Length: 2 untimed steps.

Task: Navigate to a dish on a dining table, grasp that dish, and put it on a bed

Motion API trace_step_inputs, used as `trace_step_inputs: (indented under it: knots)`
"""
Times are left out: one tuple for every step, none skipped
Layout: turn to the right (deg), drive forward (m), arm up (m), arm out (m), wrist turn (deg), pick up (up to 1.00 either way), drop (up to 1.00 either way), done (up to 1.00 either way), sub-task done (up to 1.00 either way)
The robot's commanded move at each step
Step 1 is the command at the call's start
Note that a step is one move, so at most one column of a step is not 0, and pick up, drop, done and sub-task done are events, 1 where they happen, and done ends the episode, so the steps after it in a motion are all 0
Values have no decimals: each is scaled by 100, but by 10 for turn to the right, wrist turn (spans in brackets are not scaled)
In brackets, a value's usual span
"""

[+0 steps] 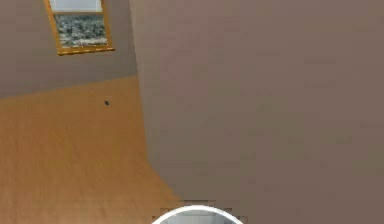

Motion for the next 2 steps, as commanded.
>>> trace_step_inputs:
  knots:
    - [0,40,0,0,0,0,0,0,0]
    - [-300,0,0,0,0,0,0,0,0]
